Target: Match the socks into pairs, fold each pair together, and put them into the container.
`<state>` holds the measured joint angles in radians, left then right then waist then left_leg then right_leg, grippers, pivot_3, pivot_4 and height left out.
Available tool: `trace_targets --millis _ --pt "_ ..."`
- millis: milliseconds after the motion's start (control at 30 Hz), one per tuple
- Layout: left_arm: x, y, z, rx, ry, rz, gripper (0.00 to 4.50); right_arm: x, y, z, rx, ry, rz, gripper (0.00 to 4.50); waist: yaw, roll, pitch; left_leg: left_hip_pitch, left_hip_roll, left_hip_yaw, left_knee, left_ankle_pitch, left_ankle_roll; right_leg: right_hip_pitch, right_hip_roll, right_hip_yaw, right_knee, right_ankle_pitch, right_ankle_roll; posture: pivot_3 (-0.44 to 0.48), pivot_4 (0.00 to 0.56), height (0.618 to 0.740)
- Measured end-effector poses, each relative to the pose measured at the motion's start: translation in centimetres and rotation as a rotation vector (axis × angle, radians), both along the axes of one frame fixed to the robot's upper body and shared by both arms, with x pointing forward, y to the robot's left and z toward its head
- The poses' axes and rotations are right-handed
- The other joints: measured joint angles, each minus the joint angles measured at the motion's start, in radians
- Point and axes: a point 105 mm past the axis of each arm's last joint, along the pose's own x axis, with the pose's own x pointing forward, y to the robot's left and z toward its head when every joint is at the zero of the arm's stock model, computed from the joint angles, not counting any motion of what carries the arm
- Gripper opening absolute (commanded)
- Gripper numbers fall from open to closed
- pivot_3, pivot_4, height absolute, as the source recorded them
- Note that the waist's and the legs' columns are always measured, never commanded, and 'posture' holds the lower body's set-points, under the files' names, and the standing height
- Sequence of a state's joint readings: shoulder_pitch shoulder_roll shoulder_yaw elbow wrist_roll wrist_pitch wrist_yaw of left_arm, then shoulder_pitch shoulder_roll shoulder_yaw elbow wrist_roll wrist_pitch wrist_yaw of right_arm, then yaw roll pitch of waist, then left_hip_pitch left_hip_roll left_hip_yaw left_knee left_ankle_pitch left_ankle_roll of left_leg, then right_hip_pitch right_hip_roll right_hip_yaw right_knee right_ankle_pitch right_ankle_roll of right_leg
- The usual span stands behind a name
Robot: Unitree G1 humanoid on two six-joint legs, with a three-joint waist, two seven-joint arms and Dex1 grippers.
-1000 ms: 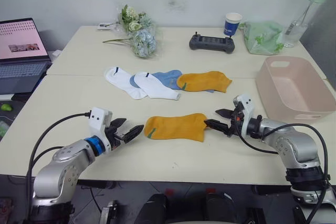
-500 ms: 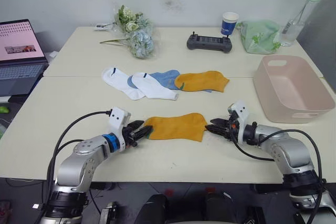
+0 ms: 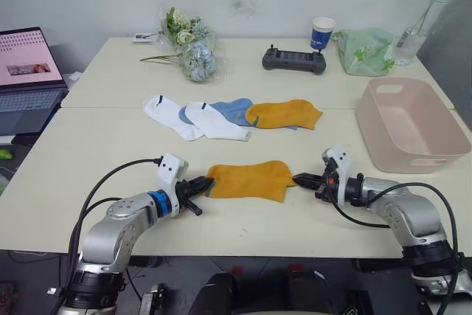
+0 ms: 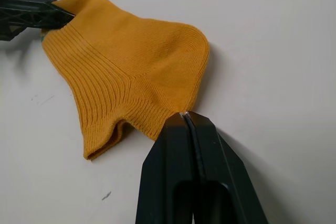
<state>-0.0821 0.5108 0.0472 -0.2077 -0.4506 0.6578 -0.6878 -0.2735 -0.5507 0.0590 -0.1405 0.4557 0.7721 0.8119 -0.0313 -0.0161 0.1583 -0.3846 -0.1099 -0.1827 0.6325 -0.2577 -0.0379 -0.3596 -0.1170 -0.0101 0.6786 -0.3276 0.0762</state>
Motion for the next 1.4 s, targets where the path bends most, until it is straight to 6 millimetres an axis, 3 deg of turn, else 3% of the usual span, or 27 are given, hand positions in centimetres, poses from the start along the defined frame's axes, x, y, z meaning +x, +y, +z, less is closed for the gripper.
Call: trace_targets --millis 233,500,533,633,767,833,900,967,1033,1133,1267,1400 --pt "-4.1 -1.3 -0.1 -0.019 0.086 -0.081 0.03 -2.4 -2.2 0.6 -0.062 0.063 0.083 0.0 0.003 0.0 0.0 0.0 0.0 0.0 -0.001 -0.001 0.002 0.0 0.0 0.0 -0.001 0.0 0.0 0.0 0.15 0.74" --pt "-1.6 -0.1 0.0 0.045 0.006 -0.005 0.03 -2.9 -1.9 0.2 -0.11 0.057 0.143 0.0 0.005 0.0 0.0 -0.001 0.0 0.0 -0.001 -0.001 0.001 0.001 0.0 -0.001 -0.002 0.0 0.0 0.0 0.15 0.74" --pt "-1.5 -0.2 0.0 0.045 0.006 -0.009 0.51 -2.7 -1.9 0.3 -0.118 0.047 0.148 0.0 0.005 0.0 0.0 -0.001 0.0 0.0 -0.001 -0.001 0.001 0.0 0.0 -0.001 -0.002 0.0 0.0 0.0 0.15 0.74" --pt "-1.6 -0.4 0.0 0.057 0.004 -0.041 1.34 -2.1 -2.0 0.9 -0.136 -0.003 0.15 0.64 0.003 0.0 0.0 -0.001 0.0 0.001 -0.001 0.0 0.001 0.0 0.0 -0.001 -0.002 0.0 0.0 0.0 0.15 0.74" --pt "-1.9 -0.2 0.0 0.053 0.0 -0.053 2.61 -1.3 -2.3 1.8 -0.146 -0.073 0.144 2.03 0.004 -0.001 0.0 -0.001 0.0 0.0 -0.001 0.0 0.001 0.0 0.0 -0.001 -0.002 0.0 0.0 0.0 0.15 0.74" --pt "-1.7 0.4 0.3 0.068 -0.009 -0.041 3.21 -1.1 -2.3 2.3 -0.154 -0.107 0.157 2.75 0.003 -0.001 0.0 -0.001 0.0 0.0 -0.001 0.0 0.001 0.0 0.0 -0.001 -0.002 0.0 0.0 0.0 0.15 0.74" --pt "-1.7 2.6 1.5 0.182 -0.087 -0.065 3.72 -1.1 -2.4 3.8 -0.191 -0.21 0.216 3.31 0.002 -0.001 0.001 -0.001 0.001 0.0 -0.002 0.0 0.001 -0.001 0.0 -0.001 -0.002 0.0 0.0 0.0 0.15 0.74" --pt "-1.8 3.4 3.0 0.265 -0.186 -0.127 4.07 -2.2 -1.5 4.4 -0.182 -0.256 0.305 3.33 0.003 -0.001 0.001 -0.001 0.001 0.0 -0.002 0.0 0.001 0.0 0.0 -0.001 -0.002 0.0 0.0 0.0 0.15 0.74" --pt "-2.3 3.3 3.3 0.294 -0.225 -0.182 4.18 -3.1 -0.8 4.2 -0.18 -0.267 0.369 3.33 0.006 0.0 0.001 -0.001 0.001 0.0 -0.002 0.0 0.001 0.001 0.0 -0.001 -0.005 0.0 0.0 0.0 0.15 0.74" --pt "-4.1 2.0 2.6 0.435 -0.353 -0.407 4.18 -5.4 0.6 2.5 -0.241 -0.329 0.572 3.33 0.006 0.0 0.002 -0.001 0.0 0.001 -0.002 -0.001 0.001 0.002 -0.001 -0.001 -0.008 0.001 0.0 0.0 0.15 0.74" --pt "-4.9 -0.2 1.6 0.504 -0.508 -0.571 4.18 -6.2 1.1 1.0 -0.311 -0.413 0.707 3.33 0.008 0.0 0.002 0.0 0.0 0.001 -0.002 -0.001 0.002 0.003 -0.001 -0.001 -0.008 0.002 0.0 0.0 0.15 0.74" --pt "-4.5 -1.7 0.1 0.547 -0.577 -0.631 4.18 -6.1 1.5 -1.1 -0.348 -0.438 0.759 3.33 0.008 -0.001 0.002 0.001 0.001 0.0 -0.002 -0.001 0.002 0.004 0.0 -0.002 -0.007 0.002 0.0 0.0 0.15 0.74"
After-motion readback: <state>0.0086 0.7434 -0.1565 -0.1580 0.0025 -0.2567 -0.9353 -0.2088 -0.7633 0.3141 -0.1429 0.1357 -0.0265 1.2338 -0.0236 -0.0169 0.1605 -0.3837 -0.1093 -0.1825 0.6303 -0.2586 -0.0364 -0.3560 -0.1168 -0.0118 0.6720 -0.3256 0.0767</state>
